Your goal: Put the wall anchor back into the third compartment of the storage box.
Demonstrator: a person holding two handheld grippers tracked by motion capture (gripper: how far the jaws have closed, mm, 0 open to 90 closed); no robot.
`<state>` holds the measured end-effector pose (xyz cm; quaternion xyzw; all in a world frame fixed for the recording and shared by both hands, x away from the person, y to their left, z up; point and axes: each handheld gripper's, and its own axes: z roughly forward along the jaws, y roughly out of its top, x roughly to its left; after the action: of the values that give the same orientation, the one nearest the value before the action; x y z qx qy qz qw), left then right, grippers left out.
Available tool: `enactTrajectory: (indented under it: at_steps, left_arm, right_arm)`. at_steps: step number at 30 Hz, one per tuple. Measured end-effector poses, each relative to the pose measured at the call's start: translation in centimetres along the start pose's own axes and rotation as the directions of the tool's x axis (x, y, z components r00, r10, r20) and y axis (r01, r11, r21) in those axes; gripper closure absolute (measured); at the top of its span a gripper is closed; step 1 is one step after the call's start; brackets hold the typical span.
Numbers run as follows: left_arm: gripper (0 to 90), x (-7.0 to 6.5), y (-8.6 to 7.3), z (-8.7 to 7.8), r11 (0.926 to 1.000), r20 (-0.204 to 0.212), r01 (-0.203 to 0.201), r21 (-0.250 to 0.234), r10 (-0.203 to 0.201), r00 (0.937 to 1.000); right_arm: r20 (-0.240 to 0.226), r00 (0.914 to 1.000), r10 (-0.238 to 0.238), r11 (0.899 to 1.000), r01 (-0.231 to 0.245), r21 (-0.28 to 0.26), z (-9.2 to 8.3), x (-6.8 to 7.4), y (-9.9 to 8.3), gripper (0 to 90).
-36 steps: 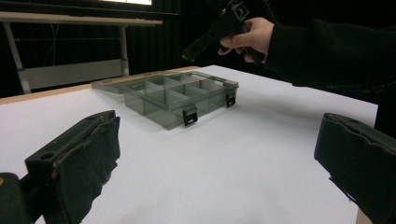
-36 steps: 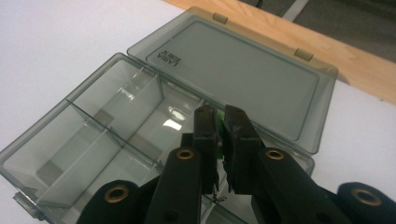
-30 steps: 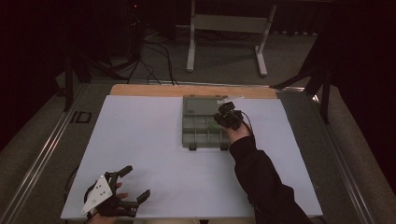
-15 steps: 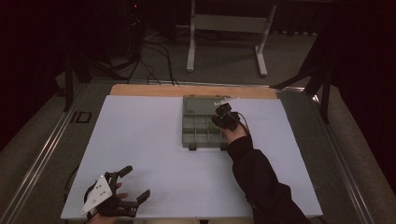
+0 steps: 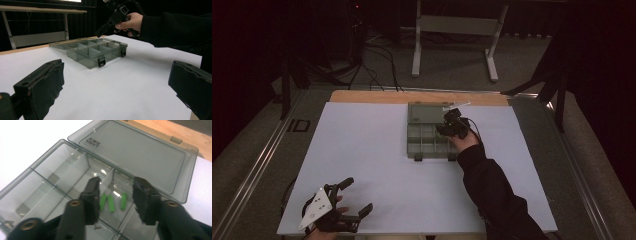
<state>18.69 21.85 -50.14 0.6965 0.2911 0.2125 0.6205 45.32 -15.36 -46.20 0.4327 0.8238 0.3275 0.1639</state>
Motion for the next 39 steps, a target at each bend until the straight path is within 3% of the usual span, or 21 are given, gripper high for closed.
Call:
enactTrajectory:
  at_steps: [4,13,19,25,30,36,39]
  left_arm:
    - [0.2,0.0,0.0,0.0,1.0,-0.001,0.0,0.001,0.0,1.0]
    - [0.2,0.0,0.0,0.1,1.0,-0.005,0.004,-0.001,-0.004,1.0]
    - [0.2,0.0,0.1,0.2,1.0,-0.006,0.008,-0.001,-0.008,0.9999]
    - [0.2,0.2,0.0,0.4,0.9998,-0.009,0.018,0.001,-0.018,0.9998]
    - [0.3,0.2,-0.1,0.4,0.9999,-0.013,0.017,0.002,-0.017,0.9998]
    - [0.2,0.1,-0.1,0.4,0.9999,-0.013,0.012,0.007,-0.012,0.9998]
    - [0.2,0.1,-0.1,0.3,0.9999,-0.013,0.012,0.006,-0.011,0.9999]
  right_arm:
    - [-0.007,1.0,-0.007,1.0,0.007,-0.005,-0.5,0.3,0.1,44.9]
    - [-0.035,0.9993,0.014,1.0,-0.014,0.003,-1.2,1.1,0.4,12.2]
    - [-0.054,0.9986,0.003,1.0,-0.003,-0.004,-1.6,1.5,0.4,9.9]
    - [-0.114,0.9934,0.011,0.999,-0.015,-0.031,-2.4,1.5,0.0,10.8]
    - [-0.181,0.9823,0.047,0.996,-0.059,-0.063,-3.2,0.9,-0.5,13.2]
    - [-0.155,0.9877,-0.022,0.997,0.009,-0.082,-4.4,1.2,-1.0,12.1]
    - [-0.158,0.987,-0.029,0.996,0.015,-0.091,-5.0,1.2,-1.3,11.8]
